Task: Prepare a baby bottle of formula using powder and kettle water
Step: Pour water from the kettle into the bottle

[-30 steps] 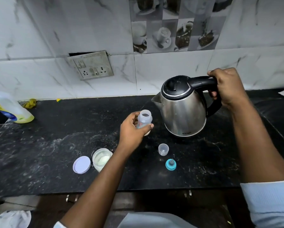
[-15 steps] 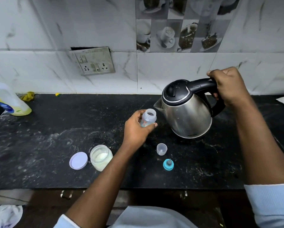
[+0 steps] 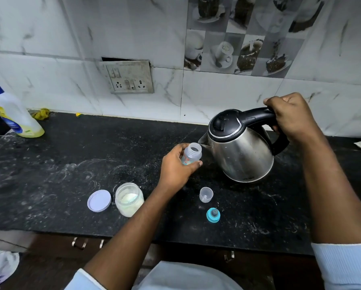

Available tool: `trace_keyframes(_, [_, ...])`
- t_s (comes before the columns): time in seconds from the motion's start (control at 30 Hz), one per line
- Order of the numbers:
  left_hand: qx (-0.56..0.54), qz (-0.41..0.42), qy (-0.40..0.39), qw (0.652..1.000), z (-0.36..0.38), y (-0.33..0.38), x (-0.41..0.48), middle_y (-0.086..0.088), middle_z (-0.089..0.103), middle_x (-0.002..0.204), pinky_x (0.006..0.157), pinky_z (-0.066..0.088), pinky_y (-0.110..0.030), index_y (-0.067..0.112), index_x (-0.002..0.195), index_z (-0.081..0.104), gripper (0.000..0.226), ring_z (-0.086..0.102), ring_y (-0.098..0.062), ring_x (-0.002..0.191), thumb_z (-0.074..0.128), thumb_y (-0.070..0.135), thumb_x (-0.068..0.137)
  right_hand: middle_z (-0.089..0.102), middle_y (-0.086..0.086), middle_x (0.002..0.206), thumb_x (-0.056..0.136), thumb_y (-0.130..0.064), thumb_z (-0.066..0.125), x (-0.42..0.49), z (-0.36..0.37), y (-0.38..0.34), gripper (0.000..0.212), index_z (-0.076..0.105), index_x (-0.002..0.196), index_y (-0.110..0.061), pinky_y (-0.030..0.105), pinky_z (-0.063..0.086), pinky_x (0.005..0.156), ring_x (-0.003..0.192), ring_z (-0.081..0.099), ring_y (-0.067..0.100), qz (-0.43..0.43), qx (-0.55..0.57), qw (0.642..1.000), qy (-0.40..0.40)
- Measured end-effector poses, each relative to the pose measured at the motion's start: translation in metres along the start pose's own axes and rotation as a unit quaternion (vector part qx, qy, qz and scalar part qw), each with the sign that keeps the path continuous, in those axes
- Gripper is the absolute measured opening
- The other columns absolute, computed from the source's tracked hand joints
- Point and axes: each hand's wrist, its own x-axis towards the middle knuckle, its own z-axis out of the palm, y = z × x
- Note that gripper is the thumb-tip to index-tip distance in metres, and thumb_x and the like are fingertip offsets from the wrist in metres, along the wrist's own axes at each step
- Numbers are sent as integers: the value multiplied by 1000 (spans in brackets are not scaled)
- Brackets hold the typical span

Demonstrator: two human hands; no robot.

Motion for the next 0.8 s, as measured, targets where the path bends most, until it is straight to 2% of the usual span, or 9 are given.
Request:
trace_keyframes(0.2, [8,5,4,1000,0,-3,0,13,74,108,91,59,-30,27,118,68,52,71,-6,99,95,21,75,43,10,37,92,-31,58,2,0,-4,56,49,57,11,28,30,43,34,34,22,-12,-22,1000,-2])
trace_keyframes(0.33, [6,3,1,1000,0,-5,-1,13,73,109,90,58,-26,33,116,64,52,70,-5,100,95,23,75,42,4,32,93,-29,58,1,1,-6,53,50,50,2,25,29,38,31,34,21,-12,-37,999,-6])
trace_keyframes(0.43, [4,-1,-6,1000,0,-6,-3,13,73,111,90,57,-23,29,120,66,53,69,-5,102,95,23,76,42,3,32,93,-28,58,1,2,-5,52,49,48,-3,24,28,37,30,34,20,-8,-40,999,-10])
trace_keyframes(0.8, [-2,-3,-10,1000,1,-10,-6,13,75,109,89,58,-24,26,121,69,51,71,-6,100,94,22,76,44,13,40,90,-33,58,-2,2,-3,52,50,51,-1,31,32,49,33,34,22,-9,-50,999,-13])
